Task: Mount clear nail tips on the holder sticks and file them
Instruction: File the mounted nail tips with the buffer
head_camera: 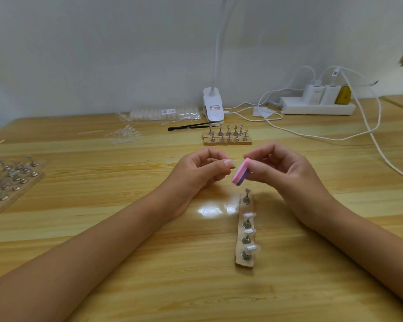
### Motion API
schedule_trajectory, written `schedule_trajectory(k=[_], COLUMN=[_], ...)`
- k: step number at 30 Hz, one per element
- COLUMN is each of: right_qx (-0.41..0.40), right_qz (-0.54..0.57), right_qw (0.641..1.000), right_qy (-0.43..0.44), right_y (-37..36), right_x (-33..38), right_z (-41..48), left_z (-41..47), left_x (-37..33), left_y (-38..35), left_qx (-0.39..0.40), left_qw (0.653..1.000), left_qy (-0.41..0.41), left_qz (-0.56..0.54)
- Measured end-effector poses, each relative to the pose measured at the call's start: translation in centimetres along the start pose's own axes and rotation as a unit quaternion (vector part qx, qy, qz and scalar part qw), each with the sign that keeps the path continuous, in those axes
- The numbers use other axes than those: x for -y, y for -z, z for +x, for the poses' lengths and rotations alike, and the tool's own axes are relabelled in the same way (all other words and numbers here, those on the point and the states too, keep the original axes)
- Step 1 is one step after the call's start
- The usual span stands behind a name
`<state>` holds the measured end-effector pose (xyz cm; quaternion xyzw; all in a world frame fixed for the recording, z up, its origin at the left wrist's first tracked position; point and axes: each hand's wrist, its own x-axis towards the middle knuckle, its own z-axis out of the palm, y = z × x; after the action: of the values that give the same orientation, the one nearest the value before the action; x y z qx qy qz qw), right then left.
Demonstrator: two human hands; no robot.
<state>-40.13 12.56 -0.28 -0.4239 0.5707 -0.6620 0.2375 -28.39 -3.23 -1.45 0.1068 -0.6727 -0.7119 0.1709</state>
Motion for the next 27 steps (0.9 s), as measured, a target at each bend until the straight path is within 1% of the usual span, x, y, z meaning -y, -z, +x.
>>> schedule_trajectory(k=[2,5,7,8,11,12,13,16,17,18,22,23,24,27], right_qx=[-0.006,-0.083,-0.105,-0.091,-0.009,-0.004,-0.018,-0.104,-0.117,-0.111,-0.007,-0.007,-0.025,-0.137], right_qz=[-0.003,0.032,0.050,0.044,0.005,0.003,0.014,0.062,0.075,0.079,0.020,0.014,0.024,0.099], right_qw=[1.000,0.996,0.993,0.995,1.000,1.000,1.000,0.993,0.990,0.991,1.000,1.000,0.999,0.986], right_qy=[0.002,-0.004,-0.004,-0.003,-0.003,-0.001,-0.001,-0.009,-0.012,-0.014,-0.016,-0.012,-0.008,-0.008], right_y=[-0.3,0.3,0.8,0.8,-0.1,-0.4,-0.6,0.1,0.5,0.7,0.0,-0.2,-0.2,0.9], right_x=[-0.2,-0.3,-0.3,-0.3,-0.3,-0.4,-0.4,-0.1,-0.1,-0.1,-0.4,-0.5,-0.6,-0.5], right_z=[0.0,0.4,0.5,0.5,0.0,0.0,0.0,0.5,0.5,0.5,0.1,0.1,0.3,0.9], left_z=[0.0,0.0,-0.1,-0.1,0.0,0.0,0.0,0.0,0.0,-0.1,-0.1,-0.1,-0.1,-0.1], left_x=[0.0,-0.1,-0.1,-0.2,-0.1,-0.1,-0.1,-0.2,-0.3,-0.3,-0.3,-0.3,-0.3,-0.2], left_y=[0.0,-0.1,-0.1,-0.1,-0.1,-0.1,-0.1,-0.1,-0.2,-0.2,-0.2,-0.2,-0.2,-0.3], left_qx=[0.007,0.006,0.006,0.005,0.006,0.008,0.007,-0.002,-0.004,-0.005,-0.004,-0.005,-0.009,-0.014], left_qw=[1.000,1.000,1.000,1.000,1.000,1.000,1.000,1.000,1.000,0.999,1.000,1.000,0.999,1.000], left_qy=[0.001,0.005,0.008,0.009,0.008,0.006,0.005,0.011,0.012,0.013,0.015,0.015,0.015,0.014], left_qz=[-0.001,-0.004,-0.007,-0.008,-0.007,-0.010,-0.016,-0.024,-0.026,-0.029,-0.026,-0.025,-0.029,-0.022])
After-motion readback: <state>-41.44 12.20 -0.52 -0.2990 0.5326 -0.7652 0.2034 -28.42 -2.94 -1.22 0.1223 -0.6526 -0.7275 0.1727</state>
